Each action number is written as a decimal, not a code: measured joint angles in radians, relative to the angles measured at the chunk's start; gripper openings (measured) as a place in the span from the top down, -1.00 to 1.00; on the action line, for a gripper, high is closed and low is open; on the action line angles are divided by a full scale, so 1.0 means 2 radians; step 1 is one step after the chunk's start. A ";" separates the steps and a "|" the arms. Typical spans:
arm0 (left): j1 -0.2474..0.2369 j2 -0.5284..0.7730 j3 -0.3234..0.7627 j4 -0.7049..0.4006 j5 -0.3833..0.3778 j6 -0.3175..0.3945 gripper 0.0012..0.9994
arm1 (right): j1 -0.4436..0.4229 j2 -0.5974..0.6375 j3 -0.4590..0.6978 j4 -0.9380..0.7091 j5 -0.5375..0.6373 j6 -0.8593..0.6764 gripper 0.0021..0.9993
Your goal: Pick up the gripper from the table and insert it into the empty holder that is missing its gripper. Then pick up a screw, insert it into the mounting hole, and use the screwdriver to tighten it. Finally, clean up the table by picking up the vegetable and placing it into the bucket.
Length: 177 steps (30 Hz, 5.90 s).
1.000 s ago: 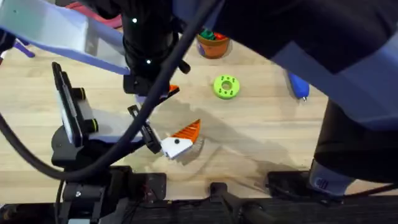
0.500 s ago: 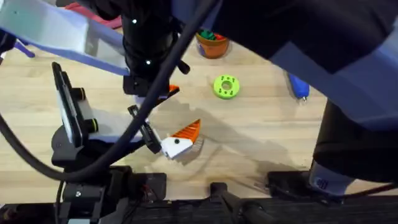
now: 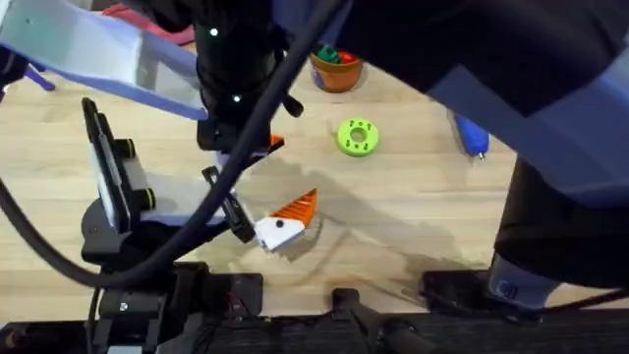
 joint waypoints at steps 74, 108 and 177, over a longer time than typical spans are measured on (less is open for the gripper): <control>0.000 0.000 0.000 0.000 0.000 0.000 -0.97 | -0.005 0.010 0.021 -0.013 -0.002 0.013 0.99; 0.001 0.000 0.000 0.000 -0.002 -0.006 -0.97 | -0.004 0.023 0.026 -0.015 -0.002 0.013 0.99; 0.000 0.003 0.000 -0.002 0.011 0.000 -0.97 | -0.031 -0.037 0.037 -0.024 0.003 0.073 -0.98</control>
